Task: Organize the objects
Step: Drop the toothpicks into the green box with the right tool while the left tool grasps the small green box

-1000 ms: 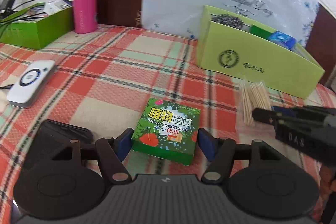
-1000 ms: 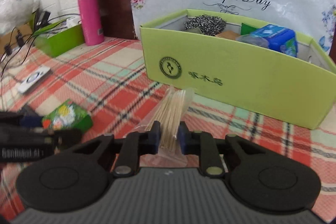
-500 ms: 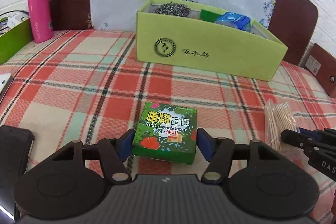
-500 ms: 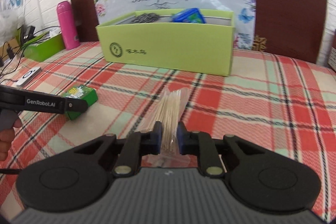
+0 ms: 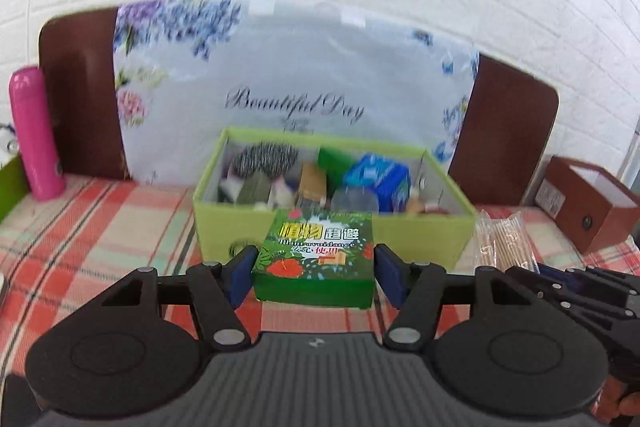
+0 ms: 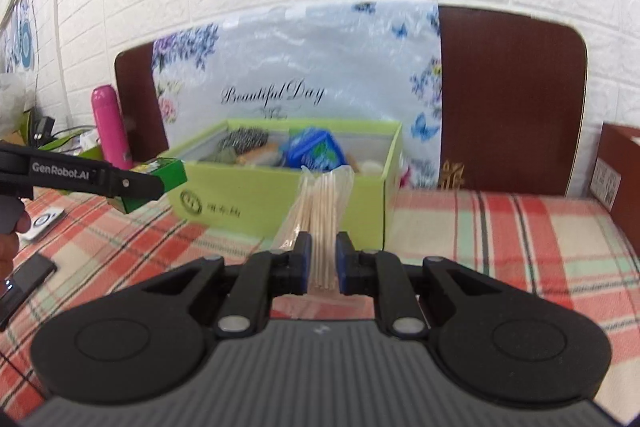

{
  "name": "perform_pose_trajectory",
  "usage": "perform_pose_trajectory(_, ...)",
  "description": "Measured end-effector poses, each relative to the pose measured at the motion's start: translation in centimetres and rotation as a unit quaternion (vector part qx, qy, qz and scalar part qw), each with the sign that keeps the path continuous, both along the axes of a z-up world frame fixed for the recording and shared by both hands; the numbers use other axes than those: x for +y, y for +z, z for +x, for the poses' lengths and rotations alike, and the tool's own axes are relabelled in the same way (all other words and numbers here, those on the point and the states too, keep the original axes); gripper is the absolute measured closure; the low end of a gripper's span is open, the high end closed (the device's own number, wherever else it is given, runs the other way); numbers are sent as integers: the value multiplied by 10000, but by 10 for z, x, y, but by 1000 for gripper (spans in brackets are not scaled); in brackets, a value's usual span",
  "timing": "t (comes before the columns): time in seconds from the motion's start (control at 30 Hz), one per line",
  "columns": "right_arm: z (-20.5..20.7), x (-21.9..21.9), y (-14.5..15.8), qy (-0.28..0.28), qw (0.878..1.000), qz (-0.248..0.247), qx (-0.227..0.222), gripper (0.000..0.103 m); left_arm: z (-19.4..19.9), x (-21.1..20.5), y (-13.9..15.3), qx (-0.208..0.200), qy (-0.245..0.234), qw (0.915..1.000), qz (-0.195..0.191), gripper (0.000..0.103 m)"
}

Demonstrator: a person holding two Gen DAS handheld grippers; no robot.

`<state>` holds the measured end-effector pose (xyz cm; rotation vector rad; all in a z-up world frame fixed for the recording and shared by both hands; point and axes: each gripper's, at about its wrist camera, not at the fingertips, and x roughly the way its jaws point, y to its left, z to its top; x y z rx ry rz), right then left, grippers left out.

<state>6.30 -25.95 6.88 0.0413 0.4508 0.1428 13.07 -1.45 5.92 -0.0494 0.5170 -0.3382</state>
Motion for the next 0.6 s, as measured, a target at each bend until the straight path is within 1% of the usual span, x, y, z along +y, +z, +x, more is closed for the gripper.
perform_pose_trajectory(0.13,25,-3,14,-176,9994,-158,-271,90,25,-7,15,-174,59,9998,1,41)
perform_pose_trajectory(0.23,50,-5,21,-307,9979,-348,-447,90,48,-8,21,-232,141,9996,-20,48)
perform_pose_trajectory(0.3,68,-4,22,-378,9960,-584,-563,90,64,-9,23,-265,197,9994,-42,48)
perform_pose_trajectory(0.33,78,-3,22,-440,9944,-739,-615,90,72,-9,23,-263,202,9994,-56,50)
perform_pose_trajectory(0.37,89,-2,21,-490,9928,-883,-641,90,80,-9,23,-252,212,9994,-66,53)
perform_pose_trajectory(0.43,108,0,18,-573,9900,-1103,-666,90,92,-8,19,-168,286,9994,-42,54)
perform_pose_trajectory(0.47,117,2,16,-609,9889,-1177,-671,90,95,-5,17,-126,289,9995,-89,55)
perform_pose_trajectory(0.5,125,3,14,-619,9881,-1228,-687,90,94,-2,14,-111,244,9995,-190,54)
perform_pose_trajectory(0.53,132,4,11,-592,9876,-1258,-727,89,91,2,11,-100,170,9994,-294,48)
perform_pose_trajectory(0.57,136,5,7,-475,9875,-1267,-812,85,87,5,9,-91,133,9992,-355,39)
perform_pose_trajectory(0.6,140,5,3,-258,9877,-1270,-878,76,80,8,6,-102,131,9992,-360,35)
